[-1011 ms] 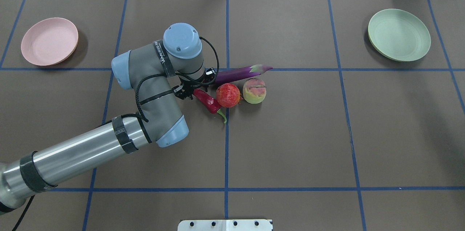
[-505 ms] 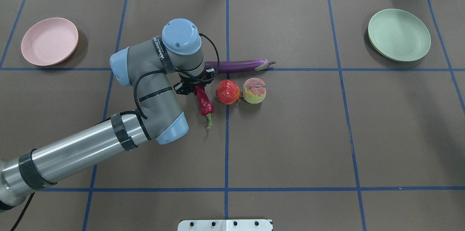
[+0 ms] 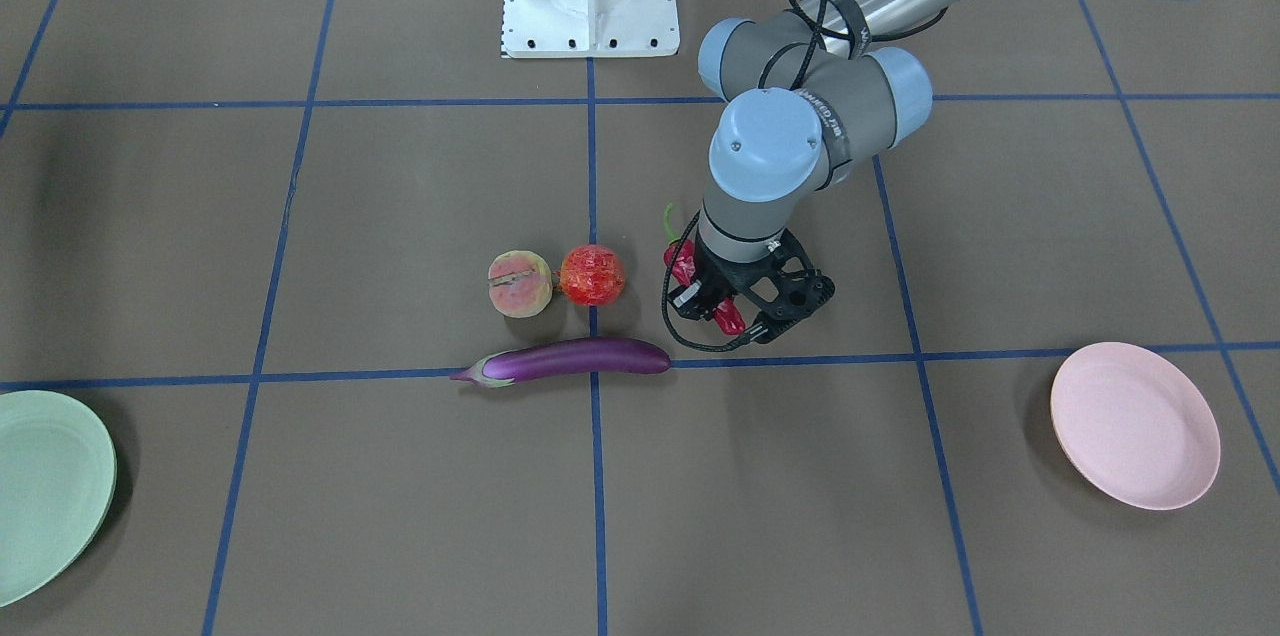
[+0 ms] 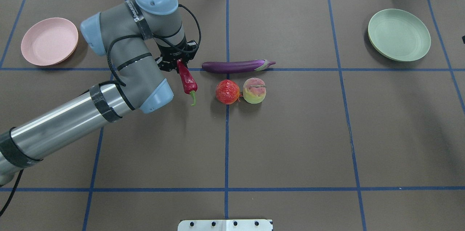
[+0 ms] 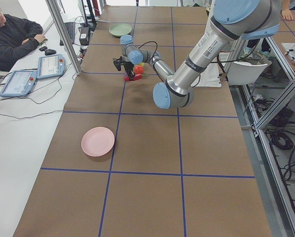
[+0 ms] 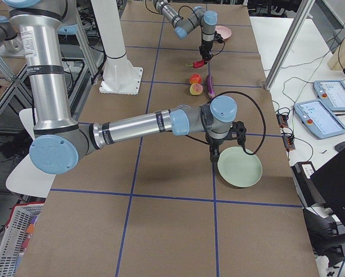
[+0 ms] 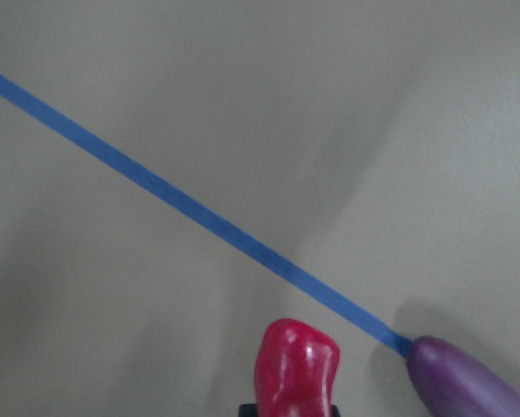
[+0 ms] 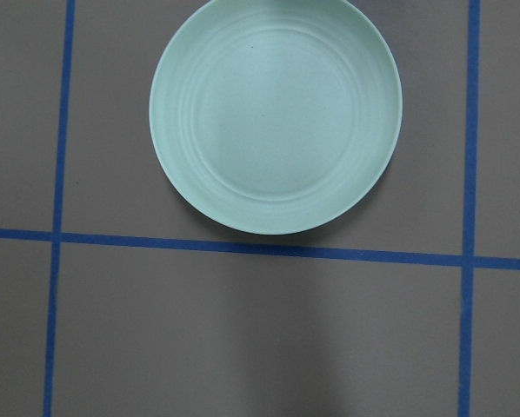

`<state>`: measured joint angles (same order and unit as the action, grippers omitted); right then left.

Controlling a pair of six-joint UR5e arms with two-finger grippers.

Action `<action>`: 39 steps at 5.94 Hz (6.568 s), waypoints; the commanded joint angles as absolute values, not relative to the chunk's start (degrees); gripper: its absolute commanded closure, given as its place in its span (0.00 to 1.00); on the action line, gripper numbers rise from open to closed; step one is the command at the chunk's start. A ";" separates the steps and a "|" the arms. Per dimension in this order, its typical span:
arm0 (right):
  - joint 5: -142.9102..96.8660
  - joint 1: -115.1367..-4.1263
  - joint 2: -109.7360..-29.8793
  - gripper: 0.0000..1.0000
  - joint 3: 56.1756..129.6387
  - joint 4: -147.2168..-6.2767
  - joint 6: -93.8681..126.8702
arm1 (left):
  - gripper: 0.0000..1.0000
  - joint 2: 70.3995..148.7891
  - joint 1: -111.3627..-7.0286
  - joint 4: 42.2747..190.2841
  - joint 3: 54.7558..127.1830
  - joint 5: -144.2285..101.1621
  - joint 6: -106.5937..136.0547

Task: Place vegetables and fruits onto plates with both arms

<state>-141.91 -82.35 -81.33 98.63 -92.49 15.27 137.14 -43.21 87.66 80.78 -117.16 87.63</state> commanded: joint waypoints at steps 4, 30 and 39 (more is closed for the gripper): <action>-134.94 -62.18 -64.37 0.00 98.70 -92.37 49.15 | 1.00 137.11 -59.29 81.28 70.10 -116.72 56.14; -117.07 -36.39 -46.93 0.00 78.31 -77.61 80.51 | 0.00 134.82 -64.95 94.92 54.93 -103.54 30.67; -125.41 -52.88 -53.94 1.00 87.36 -84.99 65.81 | 0.00 145.26 -46.62 86.22 72.16 -123.75 81.65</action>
